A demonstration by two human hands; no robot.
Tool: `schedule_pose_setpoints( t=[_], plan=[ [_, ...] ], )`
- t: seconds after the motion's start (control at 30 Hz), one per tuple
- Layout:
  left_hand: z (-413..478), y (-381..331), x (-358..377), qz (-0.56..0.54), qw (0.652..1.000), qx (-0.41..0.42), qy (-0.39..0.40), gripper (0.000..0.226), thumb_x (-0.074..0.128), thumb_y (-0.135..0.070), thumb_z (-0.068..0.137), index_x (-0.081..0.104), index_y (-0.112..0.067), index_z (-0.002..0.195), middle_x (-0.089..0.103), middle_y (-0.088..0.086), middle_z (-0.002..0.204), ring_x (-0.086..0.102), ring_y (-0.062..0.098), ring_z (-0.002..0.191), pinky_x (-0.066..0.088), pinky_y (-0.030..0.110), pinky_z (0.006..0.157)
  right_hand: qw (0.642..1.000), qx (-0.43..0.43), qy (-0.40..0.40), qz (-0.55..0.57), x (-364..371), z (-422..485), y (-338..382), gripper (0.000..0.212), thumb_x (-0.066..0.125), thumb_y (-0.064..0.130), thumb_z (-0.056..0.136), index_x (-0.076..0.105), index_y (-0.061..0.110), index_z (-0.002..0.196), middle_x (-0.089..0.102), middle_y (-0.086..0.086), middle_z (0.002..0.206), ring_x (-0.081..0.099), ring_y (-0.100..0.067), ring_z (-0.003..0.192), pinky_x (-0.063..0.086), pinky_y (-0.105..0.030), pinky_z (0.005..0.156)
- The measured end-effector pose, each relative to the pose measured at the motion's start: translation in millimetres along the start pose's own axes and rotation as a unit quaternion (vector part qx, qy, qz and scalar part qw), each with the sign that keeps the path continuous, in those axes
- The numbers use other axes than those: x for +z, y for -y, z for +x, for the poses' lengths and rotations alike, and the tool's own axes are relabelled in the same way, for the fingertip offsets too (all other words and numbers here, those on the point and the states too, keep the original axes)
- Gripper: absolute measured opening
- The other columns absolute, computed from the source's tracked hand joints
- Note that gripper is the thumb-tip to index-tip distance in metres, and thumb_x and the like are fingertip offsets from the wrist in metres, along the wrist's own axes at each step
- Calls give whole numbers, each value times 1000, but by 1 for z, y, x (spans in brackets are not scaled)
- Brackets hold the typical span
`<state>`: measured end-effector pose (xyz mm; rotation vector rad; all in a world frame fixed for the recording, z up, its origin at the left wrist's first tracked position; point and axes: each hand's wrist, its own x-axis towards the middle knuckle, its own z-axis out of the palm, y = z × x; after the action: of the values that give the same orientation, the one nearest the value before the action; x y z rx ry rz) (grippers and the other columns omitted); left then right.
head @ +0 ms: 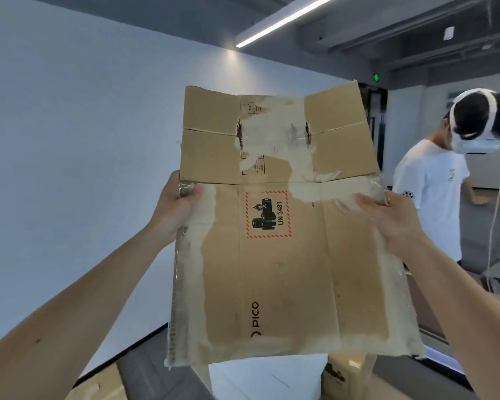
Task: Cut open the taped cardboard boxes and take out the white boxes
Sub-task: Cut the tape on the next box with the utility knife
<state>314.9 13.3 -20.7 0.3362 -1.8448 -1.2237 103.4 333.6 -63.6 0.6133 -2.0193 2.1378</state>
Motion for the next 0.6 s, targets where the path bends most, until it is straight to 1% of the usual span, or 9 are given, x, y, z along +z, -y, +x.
schedule_pose_setpoints(
  t=[0.07, 0.13, 0.23, 0.3, 0.37, 0.4, 0.47, 0.53, 0.6],
  plan=[
    [-4, 9, 16, 18, 1000, 14, 13, 27, 57, -15, 97, 54, -21, 123, 61, -5, 109, 59, 11, 94, 49, 24, 81, 999, -2, -32, -31, -9, -15, -9, 24, 74, 25, 87, 61, 20, 67, 61, 7, 64, 59, -6, 58, 45, -20, 54],
    [-10, 18, 41, 37, 998, 20, 35, 27, 57, -14, 96, 54, -21, 122, 62, -7, 106, 59, 9, 91, 48, 21, 75, 995, 6, -65, -73, -29, -31, -21, 21, 75, 30, 85, 65, 17, 71, 65, 3, 69, 60, -15, 67, 46, -27, 64],
    [-22, 33, 92, 62, 994, 29, 88, 23, 59, -17, 94, 56, -23, 116, 63, -8, 103, 63, 15, 93, 52, 31, 78, 983, 42, -130, -126, -73, -61, -39, 31, 73, 34, 83, 67, 5, 79, 64, -7, 73, 57, -20, 67, 44, -30, 62],
    [-35, 39, 130, 67, 988, 30, 133, 21, 59, -19, 93, 56, -24, 113, 64, -6, 102, 63, 18, 90, 52, 36, 76, 969, 65, -176, -162, -105, -87, -52, 30, 71, 37, 83, 65, 8, 75, 63, -5, 70, 56, -19, 65, 43, -30, 59],
    [-54, 45, 171, 68, 981, 29, 182, 20, 57, -20, 93, 56, -23, 113, 64, -4, 100, 62, 19, 85, 50, 34, 71, 954, 82, -218, -187, -140, -117, -65, 25, 71, 35, 85, 64, 14, 73, 59, 3, 67, 53, -14, 63, 40, -27, 53],
    [-65, 48, 191, 69, 976, 28, 204, 20, 57, -21, 93, 56, -23, 113, 64, -3, 99, 61, 20, 84, 48, 33, 69, 945, 92, -235, -206, -158, -130, -74, 23, 71, 35, 85, 66, 15, 76, 61, 5, 69, 54, -13, 64, 40, -27, 53],
    [-89, 55, 230, 70, 967, 28, 242, 21, 56, -21, 92, 57, -23, 113, 64, -2, 99, 60, 20, 82, 45, 29, 64, 926, 121, -263, -243, -189, -158, -88, 22, 72, 35, 86, 69, 14, 83, 65, 4, 73, 60, -16, 70, 44, -28, 58],
    [-115, 64, 266, 66, 957, 25, 280, 21, 56, -22, 91, 56, -25, 112, 62, -4, 101, 57, 20, 85, 41, 28, 60, 909, 153, -283, -266, -218, -184, -103, 21, 71, 33, 86, 69, 12, 85, 66, 3, 73, 62, -18, 73, 48, -32, 65],
    [-142, 77, 299, 79, 945, 17, 317, 23, 57, -25, 92, 55, -29, 114, 60, -4, 106, 57, 23, 95, 41, 30, 65, 891, 190, -304, -280, -242, -206, -123, 22, 72, 32, 86, 69, 11, 88, 68, -3, 79, 63, -22, 78, 50, -36, 70]
  ],
)
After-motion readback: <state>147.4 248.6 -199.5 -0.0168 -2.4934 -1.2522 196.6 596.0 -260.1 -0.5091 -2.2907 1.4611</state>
